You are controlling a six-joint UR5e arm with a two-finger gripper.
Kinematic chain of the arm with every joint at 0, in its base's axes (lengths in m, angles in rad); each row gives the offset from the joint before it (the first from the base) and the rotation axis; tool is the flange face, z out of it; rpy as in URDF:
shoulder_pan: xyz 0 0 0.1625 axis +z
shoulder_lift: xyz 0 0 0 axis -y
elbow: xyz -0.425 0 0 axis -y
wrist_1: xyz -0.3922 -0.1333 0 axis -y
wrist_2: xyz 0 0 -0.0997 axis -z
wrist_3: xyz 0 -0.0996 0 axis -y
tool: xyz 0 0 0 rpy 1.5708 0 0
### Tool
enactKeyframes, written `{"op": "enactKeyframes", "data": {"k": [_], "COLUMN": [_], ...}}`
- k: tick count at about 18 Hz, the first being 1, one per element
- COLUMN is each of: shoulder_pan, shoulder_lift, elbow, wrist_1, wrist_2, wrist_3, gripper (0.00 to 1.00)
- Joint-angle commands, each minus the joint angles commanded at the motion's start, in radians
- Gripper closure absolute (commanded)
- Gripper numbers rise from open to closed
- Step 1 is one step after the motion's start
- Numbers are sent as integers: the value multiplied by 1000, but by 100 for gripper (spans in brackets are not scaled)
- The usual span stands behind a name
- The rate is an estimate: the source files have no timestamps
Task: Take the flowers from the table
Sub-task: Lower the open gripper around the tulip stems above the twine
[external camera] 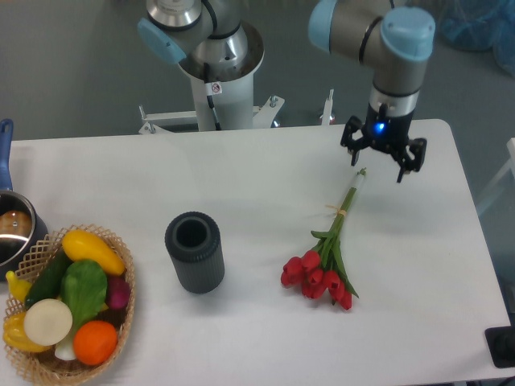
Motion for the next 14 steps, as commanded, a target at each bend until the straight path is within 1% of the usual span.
{"op": "enactKeyframes", "data": {"k": [2,4,7,11,14], "shoulder_pan": [0,2,-21,-29,-54], "shoulder_lift": [-41,-55,-103,-112,-143], "elbow": [3,11,12,17,17], "wrist_1": [2,3,3,3,2], "wrist_2": [-17,-23,-46,-58,-54], "wrist_3": [0,0,-3,-17,-18], "gripper": [0,0,0,0,0]}}
